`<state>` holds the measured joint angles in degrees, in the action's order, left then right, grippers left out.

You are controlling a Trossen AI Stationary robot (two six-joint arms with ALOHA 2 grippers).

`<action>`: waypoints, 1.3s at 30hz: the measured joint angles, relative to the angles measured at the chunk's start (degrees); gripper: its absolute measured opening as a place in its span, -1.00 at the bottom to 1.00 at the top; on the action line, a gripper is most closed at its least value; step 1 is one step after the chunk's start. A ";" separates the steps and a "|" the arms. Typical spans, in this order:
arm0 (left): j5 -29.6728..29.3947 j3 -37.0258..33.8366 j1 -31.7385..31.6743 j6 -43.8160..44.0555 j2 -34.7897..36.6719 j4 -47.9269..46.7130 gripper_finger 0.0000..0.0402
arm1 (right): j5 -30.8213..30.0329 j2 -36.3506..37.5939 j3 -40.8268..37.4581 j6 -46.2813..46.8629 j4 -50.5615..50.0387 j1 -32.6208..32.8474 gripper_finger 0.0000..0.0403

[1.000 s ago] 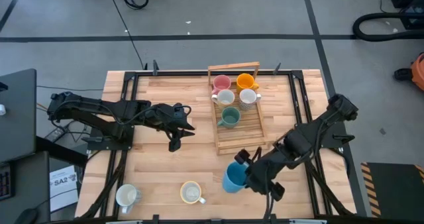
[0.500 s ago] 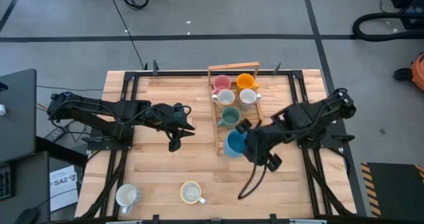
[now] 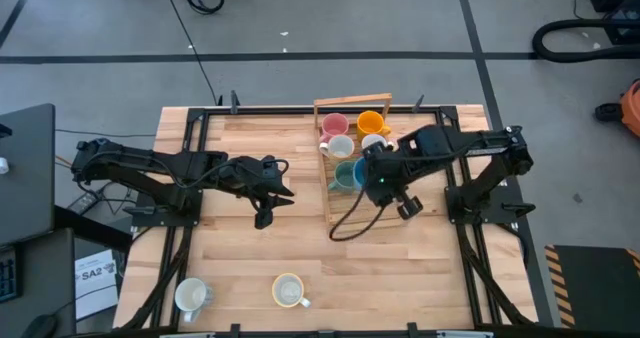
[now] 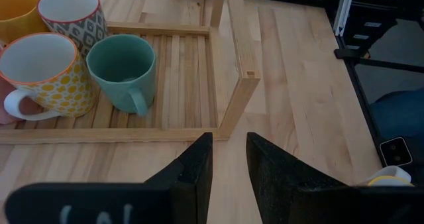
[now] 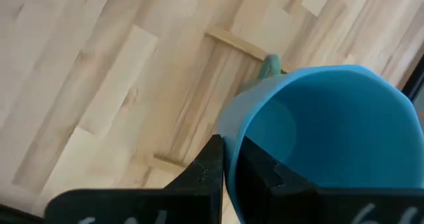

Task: Place coffee mugs
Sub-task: Put the blue mug on the shelf

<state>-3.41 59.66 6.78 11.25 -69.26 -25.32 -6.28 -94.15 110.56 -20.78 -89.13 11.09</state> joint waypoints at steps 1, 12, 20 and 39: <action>0.01 0.00 -0.01 0.00 0.01 0.00 -0.51 | 0.26 0.24 0.00 0.01 -0.42 -0.61 -0.85; 0.02 0.00 0.01 0.10 -0.01 0.01 -0.51 | 3.04 9.87 -10.43 0.01 2.00 -7.59 -0.86; 0.02 0.00 -0.01 0.07 -0.01 0.07 -0.51 | 4.61 19.35 -28.03 -1.32 14.12 -12.88 -0.86; 0.02 0.00 -0.01 -0.04 -0.01 0.24 -0.51 | 8.90 22.93 -49.21 -3.18 32.00 -16.15 -0.86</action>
<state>-3.40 59.66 6.76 11.20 -69.28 -25.08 2.62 -71.22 61.35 -23.96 -57.13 -5.06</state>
